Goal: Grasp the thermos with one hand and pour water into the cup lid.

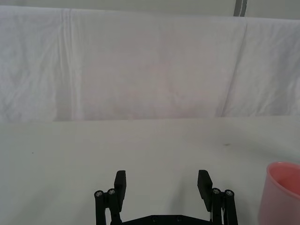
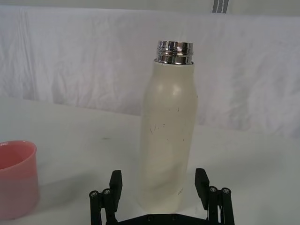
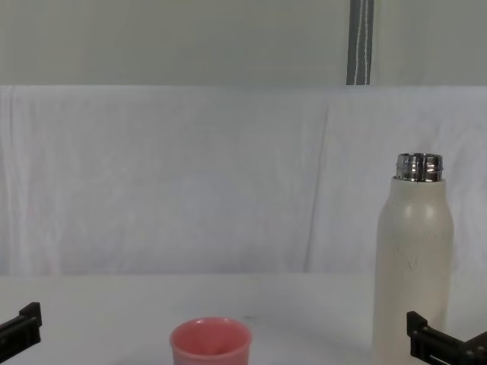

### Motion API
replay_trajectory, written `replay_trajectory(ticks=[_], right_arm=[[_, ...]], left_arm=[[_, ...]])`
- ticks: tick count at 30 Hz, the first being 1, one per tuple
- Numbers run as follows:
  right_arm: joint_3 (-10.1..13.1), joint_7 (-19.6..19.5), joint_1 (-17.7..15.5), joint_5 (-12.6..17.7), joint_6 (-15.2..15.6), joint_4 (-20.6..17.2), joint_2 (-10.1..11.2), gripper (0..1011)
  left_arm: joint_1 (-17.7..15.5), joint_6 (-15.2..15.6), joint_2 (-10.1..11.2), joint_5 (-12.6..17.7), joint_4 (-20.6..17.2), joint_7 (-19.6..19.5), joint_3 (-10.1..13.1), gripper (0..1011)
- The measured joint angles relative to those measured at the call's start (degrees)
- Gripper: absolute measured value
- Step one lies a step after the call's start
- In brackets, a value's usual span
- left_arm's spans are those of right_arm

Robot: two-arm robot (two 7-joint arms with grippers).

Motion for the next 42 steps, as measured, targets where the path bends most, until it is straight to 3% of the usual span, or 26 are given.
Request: replay_trajectory(ticks=[42], right_arm=[[0.0, 0.0, 0.0, 0.0, 0.0, 0.0, 0.0, 1001]], left_arm=[[0.0, 0.0, 0.0, 0.0, 0.0, 0.0, 0.0, 1001]])
